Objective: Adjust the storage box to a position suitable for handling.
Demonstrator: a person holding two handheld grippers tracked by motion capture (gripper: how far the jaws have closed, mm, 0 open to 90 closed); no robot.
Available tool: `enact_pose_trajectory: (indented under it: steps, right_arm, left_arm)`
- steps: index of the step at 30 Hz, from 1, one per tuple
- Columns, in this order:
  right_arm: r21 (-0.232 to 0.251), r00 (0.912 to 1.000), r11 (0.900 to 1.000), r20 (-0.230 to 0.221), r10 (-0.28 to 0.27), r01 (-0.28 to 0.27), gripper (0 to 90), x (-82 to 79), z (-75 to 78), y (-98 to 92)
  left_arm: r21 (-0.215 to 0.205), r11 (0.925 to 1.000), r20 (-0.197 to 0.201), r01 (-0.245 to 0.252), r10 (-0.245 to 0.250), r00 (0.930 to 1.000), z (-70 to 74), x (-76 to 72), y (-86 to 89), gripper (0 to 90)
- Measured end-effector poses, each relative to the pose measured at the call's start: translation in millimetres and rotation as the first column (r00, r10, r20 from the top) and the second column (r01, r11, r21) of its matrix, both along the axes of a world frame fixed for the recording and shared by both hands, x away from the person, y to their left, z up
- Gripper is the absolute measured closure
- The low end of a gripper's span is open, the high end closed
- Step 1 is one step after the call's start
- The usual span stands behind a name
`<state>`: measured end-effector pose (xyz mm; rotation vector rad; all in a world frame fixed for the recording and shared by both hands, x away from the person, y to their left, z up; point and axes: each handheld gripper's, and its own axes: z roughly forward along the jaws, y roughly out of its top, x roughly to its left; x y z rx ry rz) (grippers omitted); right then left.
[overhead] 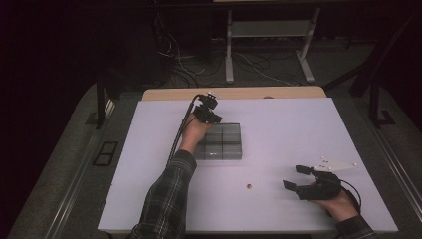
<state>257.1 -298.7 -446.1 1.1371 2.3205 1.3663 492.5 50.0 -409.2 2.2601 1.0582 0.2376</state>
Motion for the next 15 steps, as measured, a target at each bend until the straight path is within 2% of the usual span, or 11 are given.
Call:
enact_pose_trajectory:
  steps: [1, 3, 5, 10, 11, 15]
  right_arm:
    - [0.000, 1.0000, 1.000, 0.000, 0.000, 0.000, 19.7, 0.0, -0.1, 0.1]
    - [-0.001, 1.0000, 1.000, 0.000, -0.001, 0.001, 19.7, 0.0, -0.1, 0.3]
    - [-0.002, 1.0000, 1.000, 0.000, -0.001, 0.001, 19.7, 0.1, -0.2, 0.2]
    - [-0.001, 1.0000, 1.000, 0.001, -0.001, 0.001, 19.7, 0.0, -0.1, 0.0]
    - [-0.003, 1.0000, 1.000, 0.001, -0.001, 0.001, 19.7, 0.1, -0.2, 0.0]
    - [-0.003, 1.0000, 1.000, 0.001, -0.001, 0.001, 19.7, -0.1, -0.1, 0.1]
  left_arm:
    - [0.013, 0.9999, -0.001, 0.010, -0.010, 0.9999, 0.8, -0.3, -0.3, 88.7]
    - [0.011, 0.9998, -0.010, 0.017, -0.017, 0.9998, 0.9, -0.9, -0.3, 88.7]
    - [0.035, 0.9984, -0.015, 0.044, -0.043, 0.9990, 1.5, -0.7, 0.8, 88.7]
    - [0.051, 0.9962, -0.021, 0.071, -0.070, 0.9973, 1.5, -4.8, -2.9, 88.7]
    - [0.037, 0.9971, -0.013, 0.067, -0.067, 0.9977, 0.6, -5.9, -3.7, 88.7]
    - [0.040, 0.9948, -0.015, 0.094, -0.093, 0.9955, 1.1, -11.3, -5.2, 88.7]
